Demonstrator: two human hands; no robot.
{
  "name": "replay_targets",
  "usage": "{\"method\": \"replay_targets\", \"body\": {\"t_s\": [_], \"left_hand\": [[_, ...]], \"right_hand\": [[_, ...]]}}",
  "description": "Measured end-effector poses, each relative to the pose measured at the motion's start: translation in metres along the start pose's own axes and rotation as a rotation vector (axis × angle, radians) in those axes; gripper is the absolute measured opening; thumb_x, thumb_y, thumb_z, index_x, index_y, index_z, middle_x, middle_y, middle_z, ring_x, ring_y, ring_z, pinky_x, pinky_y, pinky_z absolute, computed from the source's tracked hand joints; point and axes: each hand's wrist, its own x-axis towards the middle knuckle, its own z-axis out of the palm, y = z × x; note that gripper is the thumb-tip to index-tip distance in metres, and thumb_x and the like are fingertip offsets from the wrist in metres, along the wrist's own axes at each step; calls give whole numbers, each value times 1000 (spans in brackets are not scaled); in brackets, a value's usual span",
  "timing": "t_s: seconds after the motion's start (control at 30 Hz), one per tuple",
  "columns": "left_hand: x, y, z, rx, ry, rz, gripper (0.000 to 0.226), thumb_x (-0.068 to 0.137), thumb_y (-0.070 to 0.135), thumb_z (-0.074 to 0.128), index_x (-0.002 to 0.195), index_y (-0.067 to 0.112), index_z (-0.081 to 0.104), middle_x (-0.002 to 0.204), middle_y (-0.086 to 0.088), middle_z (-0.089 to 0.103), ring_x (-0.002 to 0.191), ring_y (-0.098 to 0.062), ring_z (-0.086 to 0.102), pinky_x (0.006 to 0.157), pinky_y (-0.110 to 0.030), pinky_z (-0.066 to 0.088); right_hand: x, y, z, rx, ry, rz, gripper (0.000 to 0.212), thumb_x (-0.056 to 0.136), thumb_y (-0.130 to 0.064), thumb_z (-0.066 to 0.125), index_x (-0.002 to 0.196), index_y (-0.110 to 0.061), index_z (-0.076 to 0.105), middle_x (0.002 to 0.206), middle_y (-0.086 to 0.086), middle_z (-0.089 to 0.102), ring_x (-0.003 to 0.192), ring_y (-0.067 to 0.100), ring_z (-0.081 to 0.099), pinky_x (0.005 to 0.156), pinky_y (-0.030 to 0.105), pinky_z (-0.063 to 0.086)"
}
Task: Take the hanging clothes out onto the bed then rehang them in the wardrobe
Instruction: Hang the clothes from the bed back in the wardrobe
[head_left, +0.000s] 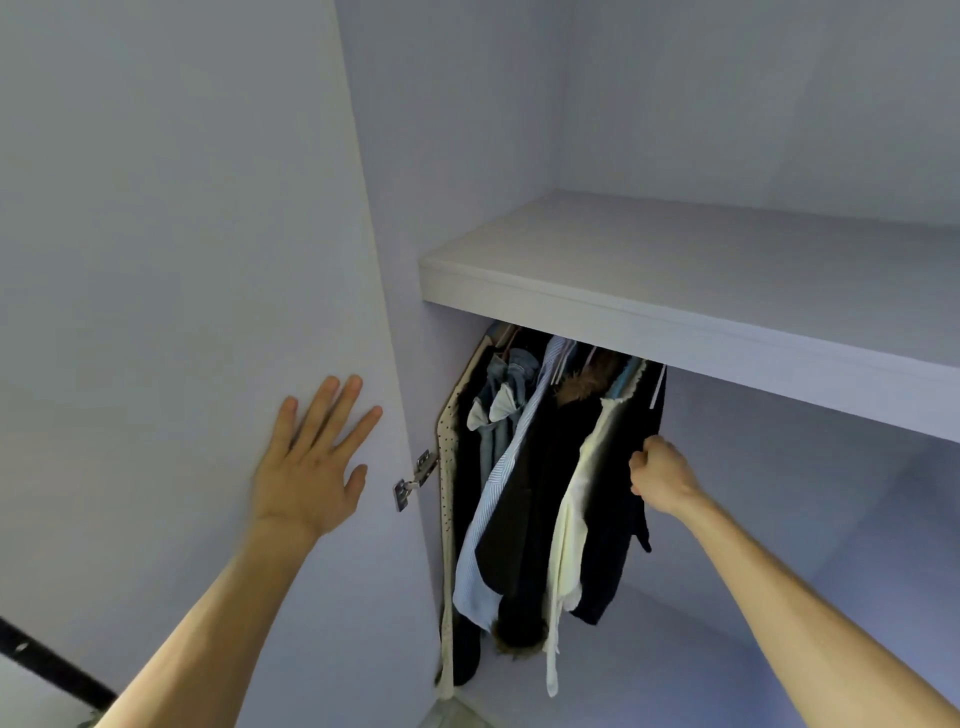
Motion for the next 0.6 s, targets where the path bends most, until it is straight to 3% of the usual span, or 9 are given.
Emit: {"method": "replay_targets", "body": {"t_s": [0.17, 0.3, 0.5, 0.6], "left_hand": [[-1, 1, 2, 65, -19, -21, 71, 90, 50, 28, 157, 30, 20, 168, -4, -1, 155, -26, -1, 122, -52, -7], [0, 2, 3, 131, -57, -40, 74, 91, 53, 22, 159, 33, 4, 167, -4, -10, 154, -25, -9, 121, -53, -10], [-1, 3, -10, 188, -185, -59, 75, 93, 62, 21, 157, 34, -8, 163, -6, -28, 150, -27, -25, 116, -54, -21], [-1, 3, -22, 179, -256, -51, 79, 92, 69, 25, 152, 37, -14, 158, -6, -37, 146, -27, -34, 114, -53, -27]], "right_hand": [[8, -15, 24, -276, 41, -114, 28, 104, -26, 34, 113, -2, 45, 117, 16, 43, 76, 33, 53, 64, 38, 44], [20, -27, 37, -261, 39, -151, 27, 104, -24, 35, 114, -1, 46, 119, 17, 44, 85, 36, 59, 63, 38, 44], [8, -18, 34, -222, 58, -118, 27, 104, -27, 34, 114, -6, 47, 122, 15, 45, 80, 30, 56, 72, 43, 53], [-14, -12, 25, -204, 32, -123, 43, 101, -26, 42, 140, -9, 39, 141, 13, 37, 97, 32, 60, 78, 40, 54]]}}
